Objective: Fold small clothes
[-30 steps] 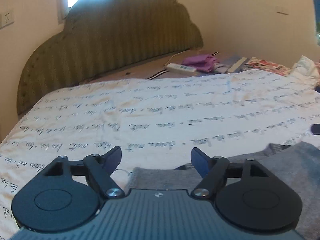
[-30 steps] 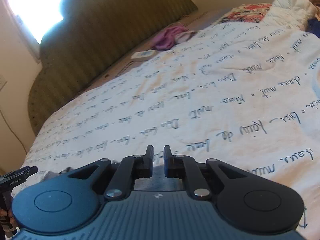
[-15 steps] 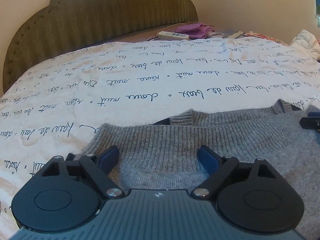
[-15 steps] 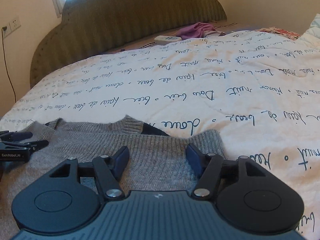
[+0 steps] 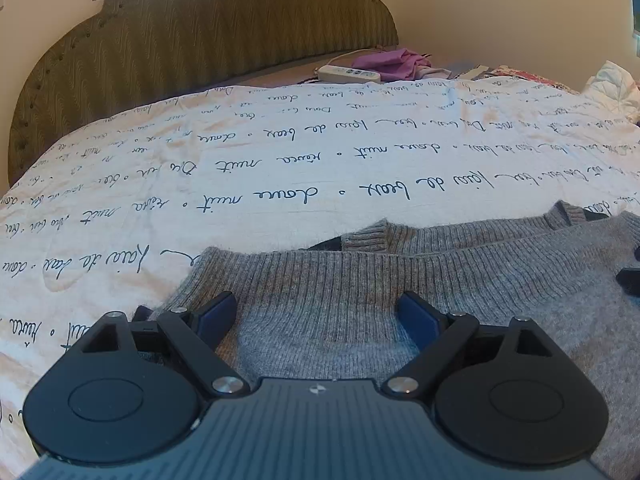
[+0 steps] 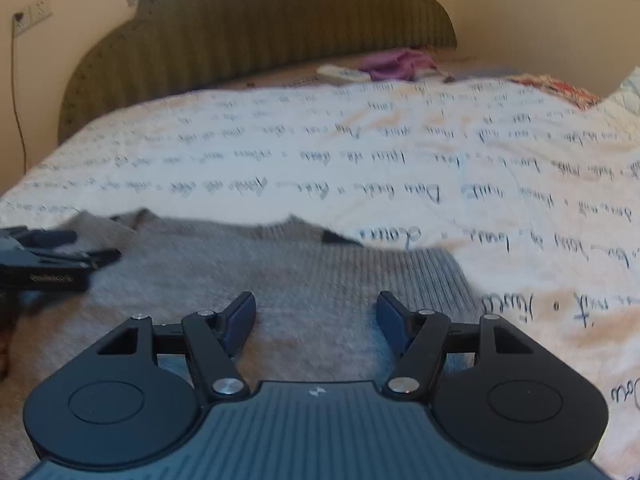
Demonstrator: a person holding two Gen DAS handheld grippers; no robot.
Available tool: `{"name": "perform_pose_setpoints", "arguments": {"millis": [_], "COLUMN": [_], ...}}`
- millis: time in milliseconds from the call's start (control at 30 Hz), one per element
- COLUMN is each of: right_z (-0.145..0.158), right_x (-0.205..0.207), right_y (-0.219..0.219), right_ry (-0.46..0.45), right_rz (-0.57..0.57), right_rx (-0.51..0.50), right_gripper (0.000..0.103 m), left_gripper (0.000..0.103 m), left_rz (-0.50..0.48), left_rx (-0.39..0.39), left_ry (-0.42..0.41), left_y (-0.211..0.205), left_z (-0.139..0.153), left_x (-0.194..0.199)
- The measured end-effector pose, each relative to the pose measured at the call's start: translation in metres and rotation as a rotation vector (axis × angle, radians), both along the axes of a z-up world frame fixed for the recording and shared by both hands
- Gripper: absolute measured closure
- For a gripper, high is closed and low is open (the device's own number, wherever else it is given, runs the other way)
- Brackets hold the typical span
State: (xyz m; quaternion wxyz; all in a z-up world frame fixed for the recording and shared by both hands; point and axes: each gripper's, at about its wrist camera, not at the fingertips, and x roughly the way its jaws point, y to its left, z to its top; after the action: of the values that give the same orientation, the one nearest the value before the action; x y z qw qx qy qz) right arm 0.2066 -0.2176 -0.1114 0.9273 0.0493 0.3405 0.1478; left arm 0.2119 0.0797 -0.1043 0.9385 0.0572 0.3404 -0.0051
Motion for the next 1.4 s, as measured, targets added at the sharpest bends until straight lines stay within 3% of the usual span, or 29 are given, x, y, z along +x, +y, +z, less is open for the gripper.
{"name": "perform_pose_setpoints", "arguments": {"millis": [67, 167, 200, 300, 433, 567, 700, 833, 967, 1100, 1133, 1200, 1300, 1400], "right_z": [-0.007, -0.005, -0.005, -0.005, -0.005, -0.005, -0.006, -0.006, -0.007, -0.007, -0.007, -0.007, -0.007, -0.007], "right_x": [-0.001, -0.004, -0.005, -0.007, -0.009, -0.009, -0.009, -0.011, -0.011, -0.011, -0.011, -0.011, -0.011, -0.011], "right_y": [-0.011, -0.002, -0.001, -0.006, -0.007, -0.008, -0.009, -0.010, -0.013, -0.014, -0.014, -0.014, -0.014, -0.013], "right_ry": [-0.022, -0.034, -0.037, -0.037, -0.042, -0.043, -0.043, -0.046, -0.046, -0.044, -0.043, -0.042, -0.043, -0.043], "right_rz": [-0.011, -0.017, -0.016, -0.020, -0.024, -0.023, -0.024, -0.026, -0.029, -0.029, -0.029, -0.029, -0.029, -0.029], "right_rx": [0.067, 0.013, 0.002, 0.036, 0.053, 0.063, 0.076, 0.082, 0.098, 0.108, 0.111, 0.113, 0.112, 0.106], "right_gripper": [0.023, 0.022, 0.022, 0.022, 0.022, 0.022, 0.022, 0.022, 0.022, 0.022, 0.022, 0.022, 0.022, 0.022], "left_gripper": [0.018, 0.019, 0.024, 0.025, 0.024, 0.025, 0.027, 0.027, 0.028, 0.056, 0.058, 0.065, 0.088, 0.092], "left_rz": [0.000, 0.005, 0.021, 0.078, 0.173, 0.256, 0.302, 0.259, 0.234, 0.209, 0.205, 0.202, 0.211, 0.215], "left_rx": [0.000, -0.013, -0.020, -0.092, -0.255, -0.466, -0.734, -0.880, -0.906, -0.860, -0.852, -0.867, -0.881, -0.846], "left_ry": [-0.002, -0.026, -0.042, -0.095, -0.086, -0.018, 0.071, 0.103, 0.145, 0.201, 0.202, 0.206, 0.219, 0.205], "left_y": [0.000, 0.005, 0.009, 0.037, 0.086, 0.129, 0.156, 0.161, 0.151, 0.139, 0.138, 0.140, 0.147, 0.146], "left_z": [0.000, 0.006, 0.011, 0.037, 0.058, 0.049, 0.025, 0.016, 0.014, 0.011, 0.010, 0.007, 0.003, 0.007], "left_x": [0.000, -0.006, -0.012, -0.050, -0.110, -0.157, -0.167, -0.153, -0.134, -0.124, -0.122, -0.122, -0.121, -0.122]}}
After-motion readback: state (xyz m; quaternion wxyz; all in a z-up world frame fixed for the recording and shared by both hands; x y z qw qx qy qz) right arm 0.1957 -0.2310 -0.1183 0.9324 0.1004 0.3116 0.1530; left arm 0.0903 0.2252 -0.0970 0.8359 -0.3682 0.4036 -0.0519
